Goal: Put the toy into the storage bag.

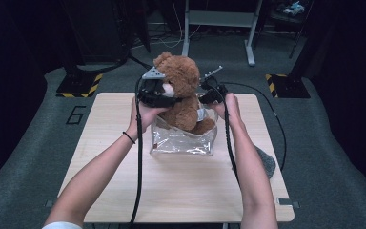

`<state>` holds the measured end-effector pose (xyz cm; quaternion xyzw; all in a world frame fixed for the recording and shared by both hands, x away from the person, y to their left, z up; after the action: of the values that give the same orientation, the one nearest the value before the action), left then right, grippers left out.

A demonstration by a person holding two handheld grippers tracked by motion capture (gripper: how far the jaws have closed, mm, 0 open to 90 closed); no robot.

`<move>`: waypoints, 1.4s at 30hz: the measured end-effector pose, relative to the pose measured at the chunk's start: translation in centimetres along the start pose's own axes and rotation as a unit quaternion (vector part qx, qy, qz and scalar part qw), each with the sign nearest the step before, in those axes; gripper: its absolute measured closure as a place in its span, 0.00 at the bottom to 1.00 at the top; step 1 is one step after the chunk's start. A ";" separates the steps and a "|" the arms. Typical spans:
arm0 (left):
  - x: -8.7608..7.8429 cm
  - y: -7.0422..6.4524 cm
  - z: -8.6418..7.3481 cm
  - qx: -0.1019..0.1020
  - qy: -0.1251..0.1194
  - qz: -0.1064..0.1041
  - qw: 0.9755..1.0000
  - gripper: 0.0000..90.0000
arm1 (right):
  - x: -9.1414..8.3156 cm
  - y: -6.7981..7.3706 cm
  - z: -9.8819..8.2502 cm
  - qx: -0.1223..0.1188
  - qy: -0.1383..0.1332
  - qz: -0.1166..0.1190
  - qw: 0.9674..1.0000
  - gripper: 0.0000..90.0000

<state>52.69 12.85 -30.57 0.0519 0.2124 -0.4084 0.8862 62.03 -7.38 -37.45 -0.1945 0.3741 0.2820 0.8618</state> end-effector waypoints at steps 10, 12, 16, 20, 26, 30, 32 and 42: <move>0.4 0.1 0.1 0.000 -0.010 -0.010 1.000 0.46 | -1.1 1.9 1.4 -0.083 -0.041 0.016 0.996 0.85; 0.2 0.0 0.0 -0.003 -0.010 -0.006 1.000 0.47 | -0.8 1.9 1.5 -0.081 -0.037 0.013 0.996 0.89; -0.5 0.0 0.0 0.000 -0.007 -0.002 1.000 0.48 | -1.0 1.2 1.6 -0.054 -0.039 0.003 0.998 0.95; -0.9 -0.3 -0.1 0.005 -0.001 -0.006 1.000 0.51 | -1.6 -0.6 1.2 0.043 -0.040 0.000 0.998 0.96; 0.6 -0.1 -1.4 -0.009 0.023 0.002 1.000 0.49 | -2.6 -2.7 -0.1 0.122 -0.043 -0.025 0.991 0.96; 1.9 0.0 -1.5 -0.009 0.043 0.017 0.999 0.45 | -2.8 -3.1 -0.8 0.133 -0.051 -0.024 0.989 0.96; 2.3 0.0 -1.5 -0.014 0.053 0.023 0.998 0.42 | -2.9 -3.2 -1.0 0.136 -0.057 -0.021 0.989 0.96; 3.0 0.2 -1.6 -0.032 0.069 0.020 0.997 0.27 | -3.5 -3.2 -1.9 0.143 -0.069 -0.005 0.987 0.92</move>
<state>54.03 11.32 -33.29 0.0555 0.2846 -0.3794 0.8786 61.07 -12.04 -35.61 -0.0518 0.3495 0.2339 0.9058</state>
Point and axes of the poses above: each handheld gripper's, and its own axes: x roughly forward along the jaws, z roughly out of its top, y roughly to its left, the point moved 3 cm from there along x, roughly forward along the jaws
